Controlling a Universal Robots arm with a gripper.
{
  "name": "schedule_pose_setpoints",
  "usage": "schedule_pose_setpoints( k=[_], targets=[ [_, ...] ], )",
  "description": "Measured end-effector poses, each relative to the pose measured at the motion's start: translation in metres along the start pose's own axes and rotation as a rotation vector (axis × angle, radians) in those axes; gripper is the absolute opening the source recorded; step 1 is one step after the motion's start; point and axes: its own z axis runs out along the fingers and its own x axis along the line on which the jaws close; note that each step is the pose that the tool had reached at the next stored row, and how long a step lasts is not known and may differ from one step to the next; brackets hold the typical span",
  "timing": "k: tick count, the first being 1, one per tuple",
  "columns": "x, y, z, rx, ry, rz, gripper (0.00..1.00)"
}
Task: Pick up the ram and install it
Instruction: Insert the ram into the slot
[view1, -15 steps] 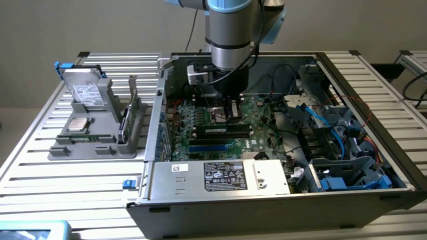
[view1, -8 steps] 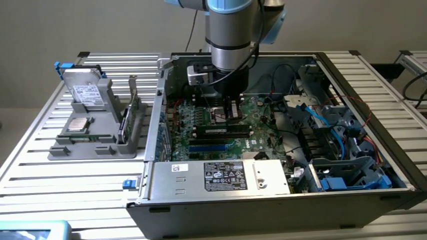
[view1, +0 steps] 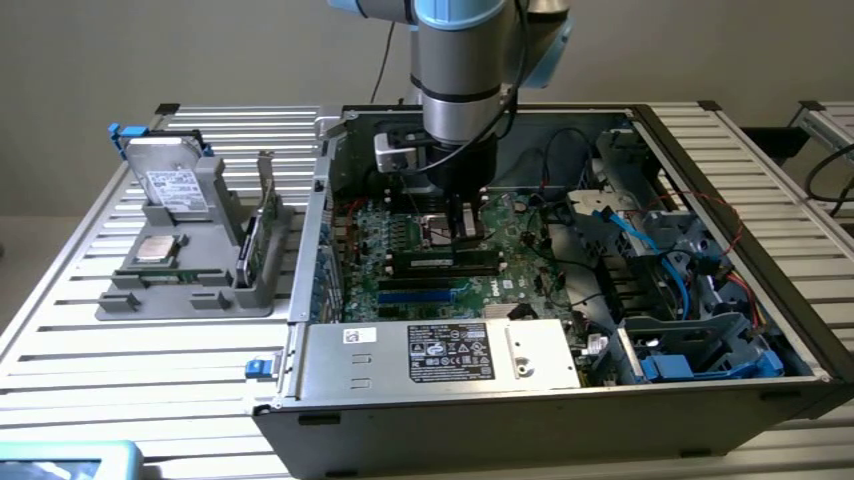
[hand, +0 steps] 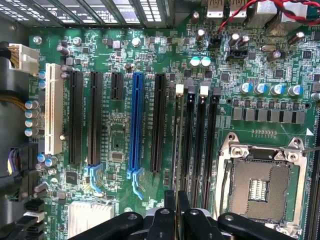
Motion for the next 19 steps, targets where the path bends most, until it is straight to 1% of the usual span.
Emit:
schedule_pose_setpoints(
  k=[3, 13, 19],
  targets=[
    [0.0, 0.0, 0.0002, 0.0004, 0.0003, 0.0, 0.14],
    [-0.0001, 0.0001, 0.0003, 0.0077, 0.0003, 0.001, 0.14],
    [-0.0001, 0.0009, 0.0003, 0.0109, 0.0004, 0.001, 0.14]
  ],
)
